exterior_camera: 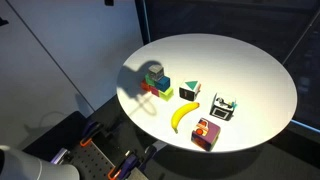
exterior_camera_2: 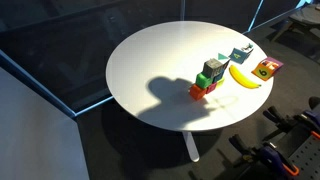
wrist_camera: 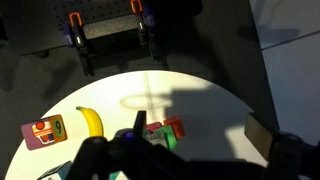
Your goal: Pick up the square plush toy on the left and put it on top of the stacked blocks on the left
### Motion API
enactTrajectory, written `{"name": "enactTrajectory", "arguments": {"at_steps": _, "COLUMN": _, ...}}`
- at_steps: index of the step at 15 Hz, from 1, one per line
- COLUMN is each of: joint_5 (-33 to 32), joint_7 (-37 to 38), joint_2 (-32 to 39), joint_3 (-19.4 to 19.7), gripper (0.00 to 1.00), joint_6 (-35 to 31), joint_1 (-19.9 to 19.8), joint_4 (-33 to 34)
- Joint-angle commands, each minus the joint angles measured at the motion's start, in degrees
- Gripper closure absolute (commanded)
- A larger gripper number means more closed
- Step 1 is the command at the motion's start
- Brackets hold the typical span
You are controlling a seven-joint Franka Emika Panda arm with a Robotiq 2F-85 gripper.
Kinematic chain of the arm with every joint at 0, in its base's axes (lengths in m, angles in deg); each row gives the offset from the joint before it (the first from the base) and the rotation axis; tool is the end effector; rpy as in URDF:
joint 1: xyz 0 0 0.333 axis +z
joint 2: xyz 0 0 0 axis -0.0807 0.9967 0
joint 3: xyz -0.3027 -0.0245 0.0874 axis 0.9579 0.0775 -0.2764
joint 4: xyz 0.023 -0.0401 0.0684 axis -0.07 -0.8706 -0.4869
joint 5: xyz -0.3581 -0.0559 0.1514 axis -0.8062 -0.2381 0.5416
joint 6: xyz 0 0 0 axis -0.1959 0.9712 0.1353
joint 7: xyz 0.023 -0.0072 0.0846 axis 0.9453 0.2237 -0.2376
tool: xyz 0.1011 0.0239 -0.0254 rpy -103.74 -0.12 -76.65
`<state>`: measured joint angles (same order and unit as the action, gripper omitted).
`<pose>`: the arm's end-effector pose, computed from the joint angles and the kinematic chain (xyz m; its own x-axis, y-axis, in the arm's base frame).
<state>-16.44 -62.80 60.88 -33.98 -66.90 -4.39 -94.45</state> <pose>0.4569 0.0513 0.5404 0.9203 -0.2569 -0.2952 -0.2857 -0.9566 -0.0581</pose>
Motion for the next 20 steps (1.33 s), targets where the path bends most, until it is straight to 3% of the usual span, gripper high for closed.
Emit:
{"name": "enactTrajectory", "arguments": {"at_steps": 1, "joint_5": 0.0, "joint_7": 0.0, "joint_2": 0.1, "joint_3": 0.0, "gripper": 0.0, "joint_6": 0.2, "joint_1": 0.0, "joint_4": 0.2}}
{"name": "enactTrajectory", "arguments": {"at_steps": 14, "joint_5": -0.8, "joint_7": 0.7, "joint_2": 1.4, "joint_3": 0.2, "gripper": 0.0, "joint_6": -1.2, "joint_1": -0.4, "joint_4": 0.0}}
{"name": "enactTrajectory", "arguments": {"at_steps": 18, "joint_5": -1.7, "joint_7": -0.1, "joint_2": 3.4, "joint_3": 0.8, "gripper": 0.0, "joint_6": -6.2, "joint_1": -0.9, "joint_4": -0.9}}
{"name": "enactTrajectory", "arguments": {"at_steps": 20, "joint_5": -1.7, "joint_7": -1.8, "joint_2": 3.6, "joint_3": 1.4, "gripper": 0.0, "joint_6": -13.5, "joint_1": -0.9, "joint_4": -3.0}}
